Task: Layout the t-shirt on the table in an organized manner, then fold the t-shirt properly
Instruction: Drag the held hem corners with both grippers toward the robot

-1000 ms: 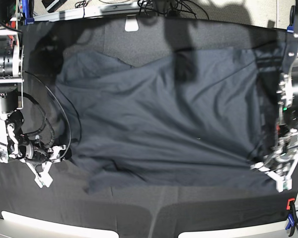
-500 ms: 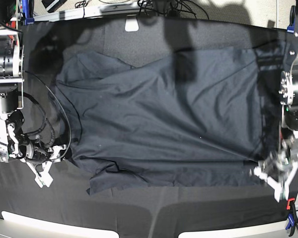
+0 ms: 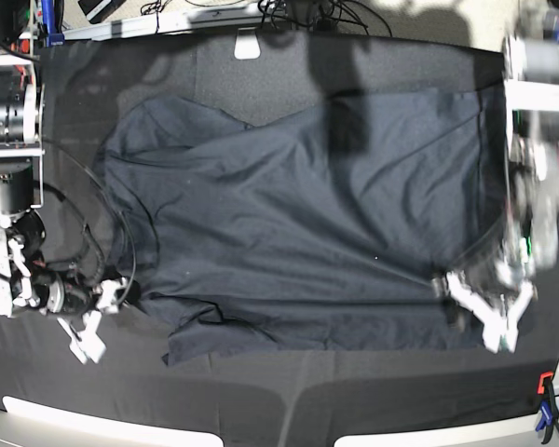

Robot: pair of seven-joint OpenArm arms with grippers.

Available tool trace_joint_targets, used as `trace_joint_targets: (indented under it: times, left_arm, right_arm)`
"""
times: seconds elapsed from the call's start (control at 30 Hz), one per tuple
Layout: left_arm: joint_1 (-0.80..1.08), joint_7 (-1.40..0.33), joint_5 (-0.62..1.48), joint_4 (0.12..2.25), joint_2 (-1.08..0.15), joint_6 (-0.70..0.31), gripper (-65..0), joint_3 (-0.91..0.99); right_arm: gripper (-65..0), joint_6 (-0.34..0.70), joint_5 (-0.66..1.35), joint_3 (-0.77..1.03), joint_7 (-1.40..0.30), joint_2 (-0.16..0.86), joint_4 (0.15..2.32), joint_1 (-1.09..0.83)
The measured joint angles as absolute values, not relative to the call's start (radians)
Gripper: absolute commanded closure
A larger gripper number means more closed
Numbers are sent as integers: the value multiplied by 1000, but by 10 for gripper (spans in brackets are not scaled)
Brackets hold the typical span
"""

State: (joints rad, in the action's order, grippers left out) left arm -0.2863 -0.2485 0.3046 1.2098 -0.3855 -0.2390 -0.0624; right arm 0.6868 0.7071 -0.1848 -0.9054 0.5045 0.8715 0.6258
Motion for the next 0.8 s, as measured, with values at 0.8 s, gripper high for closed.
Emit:
trace_joint_targets:
  times: [0.8]
  left_arm:
    - [382,-330,250,1785,-382,-260,-230,177]
  right_arm:
    - [-209,691,847,459,-1136,505,1779,-261]
